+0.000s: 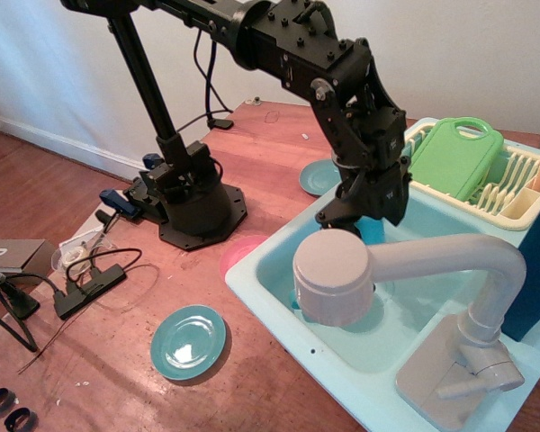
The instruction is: Put cup from anywhere into sink
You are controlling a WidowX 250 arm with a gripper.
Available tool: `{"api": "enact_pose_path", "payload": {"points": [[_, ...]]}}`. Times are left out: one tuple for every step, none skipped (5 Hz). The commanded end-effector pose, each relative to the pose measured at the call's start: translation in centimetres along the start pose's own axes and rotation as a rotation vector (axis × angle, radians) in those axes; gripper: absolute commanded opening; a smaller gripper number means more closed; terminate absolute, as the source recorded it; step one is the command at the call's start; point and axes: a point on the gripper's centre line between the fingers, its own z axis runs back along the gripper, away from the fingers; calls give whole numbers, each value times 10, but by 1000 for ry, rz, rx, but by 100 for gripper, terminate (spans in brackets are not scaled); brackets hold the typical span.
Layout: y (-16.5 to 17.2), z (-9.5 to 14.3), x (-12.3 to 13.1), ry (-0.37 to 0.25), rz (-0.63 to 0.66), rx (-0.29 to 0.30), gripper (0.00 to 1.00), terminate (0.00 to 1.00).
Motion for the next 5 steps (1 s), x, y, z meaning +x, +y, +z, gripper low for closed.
{"api": "enact_pose_path", "payload": {"points": [[31, 45, -17, -19, 58, 75, 100, 0], [35, 71, -40, 21, 107, 115, 100, 0], [24, 83, -74, 65, 178, 112, 100, 0], [24, 83, -74, 65, 178, 112, 100, 0], [24, 83, -74, 65, 178, 112, 100, 100]]}}
